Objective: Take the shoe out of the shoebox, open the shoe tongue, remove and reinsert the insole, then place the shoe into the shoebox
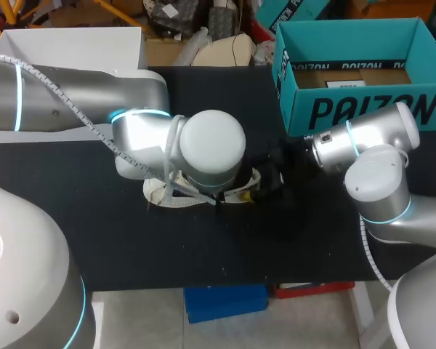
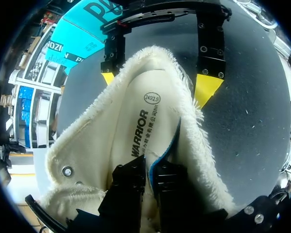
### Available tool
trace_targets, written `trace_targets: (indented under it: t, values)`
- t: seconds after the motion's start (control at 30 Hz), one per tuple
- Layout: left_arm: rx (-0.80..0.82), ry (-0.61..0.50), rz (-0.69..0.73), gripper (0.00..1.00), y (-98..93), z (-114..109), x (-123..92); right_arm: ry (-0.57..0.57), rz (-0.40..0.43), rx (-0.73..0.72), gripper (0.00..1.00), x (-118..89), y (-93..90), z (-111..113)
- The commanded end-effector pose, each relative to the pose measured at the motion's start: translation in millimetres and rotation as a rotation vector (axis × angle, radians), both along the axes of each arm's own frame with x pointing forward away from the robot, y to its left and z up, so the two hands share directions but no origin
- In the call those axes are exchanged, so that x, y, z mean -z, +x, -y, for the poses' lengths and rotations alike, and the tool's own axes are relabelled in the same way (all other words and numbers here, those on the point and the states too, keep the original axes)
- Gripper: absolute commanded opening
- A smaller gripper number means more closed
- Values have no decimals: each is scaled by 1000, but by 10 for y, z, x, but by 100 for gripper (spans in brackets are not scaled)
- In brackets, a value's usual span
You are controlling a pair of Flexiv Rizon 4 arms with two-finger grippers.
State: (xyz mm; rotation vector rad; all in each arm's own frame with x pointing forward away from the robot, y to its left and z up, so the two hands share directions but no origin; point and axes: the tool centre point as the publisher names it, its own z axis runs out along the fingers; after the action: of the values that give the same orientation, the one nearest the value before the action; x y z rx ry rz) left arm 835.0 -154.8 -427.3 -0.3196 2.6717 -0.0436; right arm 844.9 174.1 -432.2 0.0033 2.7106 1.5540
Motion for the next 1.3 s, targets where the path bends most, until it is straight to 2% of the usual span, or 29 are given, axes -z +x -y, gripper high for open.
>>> trace_targets:
  t: [0.03,0.47,0.7,0.87,1.0,1.3]
  values:
    - [12,-7,-35,0,110,-46,205,-1,-1,1,0,21,0,12]
    - [-26,-136,-75,0,26,-116,-308,-1,-1,1,0,21,0,12]
    - [-20,-169,-77,0,-20,-123,-507,-1,-1,1,0,21,0,12]
    - [3,-223,-106,0,-38,-127,-573,-1,-1,1,0,21,0,12]
    - [80,-248,-101,0,-121,-38,-634,-1,-1,1,0,21,0,12]
    - [195,-277,-167,0,-96,205,-464,-1,-1,1,0,21,0,12]
